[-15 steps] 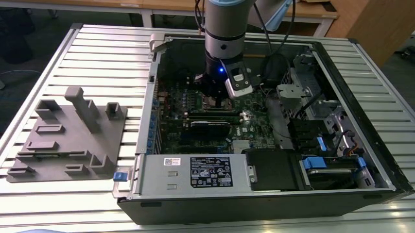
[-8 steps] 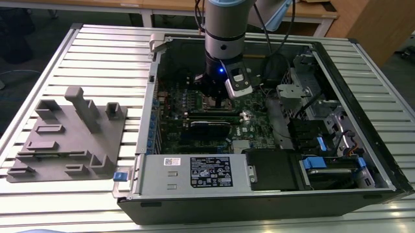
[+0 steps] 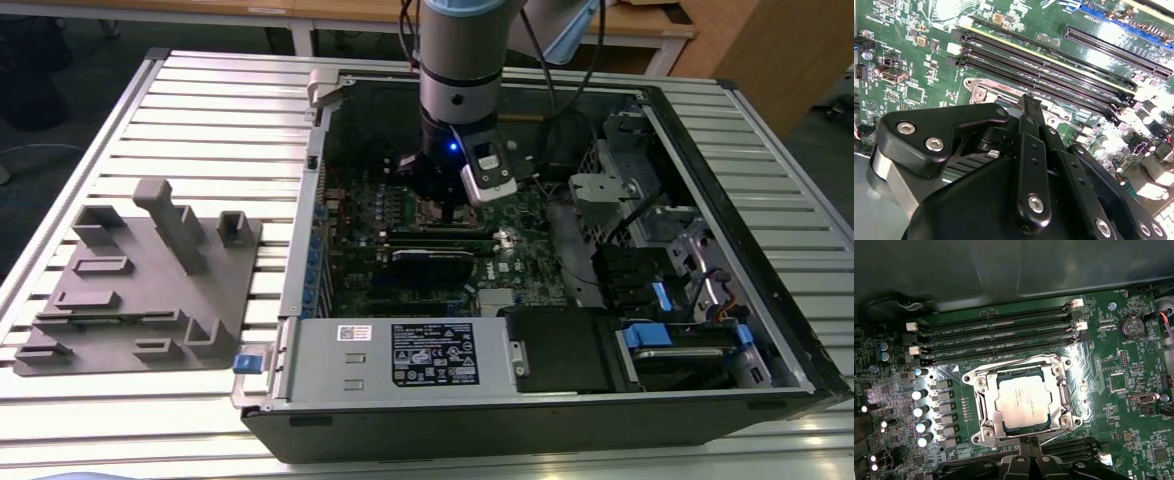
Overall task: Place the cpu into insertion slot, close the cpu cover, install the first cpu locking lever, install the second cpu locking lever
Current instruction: 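Install the second cpu locking lever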
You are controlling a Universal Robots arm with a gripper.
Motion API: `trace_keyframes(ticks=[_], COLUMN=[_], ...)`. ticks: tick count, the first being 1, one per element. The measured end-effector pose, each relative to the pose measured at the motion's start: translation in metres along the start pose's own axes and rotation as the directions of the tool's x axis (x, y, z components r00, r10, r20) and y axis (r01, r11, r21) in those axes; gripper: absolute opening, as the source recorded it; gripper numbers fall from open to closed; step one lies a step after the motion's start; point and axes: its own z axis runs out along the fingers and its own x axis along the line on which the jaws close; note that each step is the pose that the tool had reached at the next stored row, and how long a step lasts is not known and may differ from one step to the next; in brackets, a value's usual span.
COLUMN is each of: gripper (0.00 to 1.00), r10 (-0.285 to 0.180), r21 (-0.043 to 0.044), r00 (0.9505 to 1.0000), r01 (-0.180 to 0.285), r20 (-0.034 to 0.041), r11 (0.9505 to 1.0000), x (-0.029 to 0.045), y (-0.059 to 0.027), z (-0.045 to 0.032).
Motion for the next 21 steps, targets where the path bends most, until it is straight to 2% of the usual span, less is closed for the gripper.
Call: trace_keyframes(ticks=[4,21], gripper=[0.11,0.11], r10=[0.000,0.000], r21=[-0.0001,0.0006], r00=[1.0000,1.0000], r01=[0.000,0.000], r20=[0.0001,0.0002], r11=[1.0000,1.0000], x=[0.0004,0.0015], y=[-0.0001,-0.0004], z=[0.0027,0.0046])
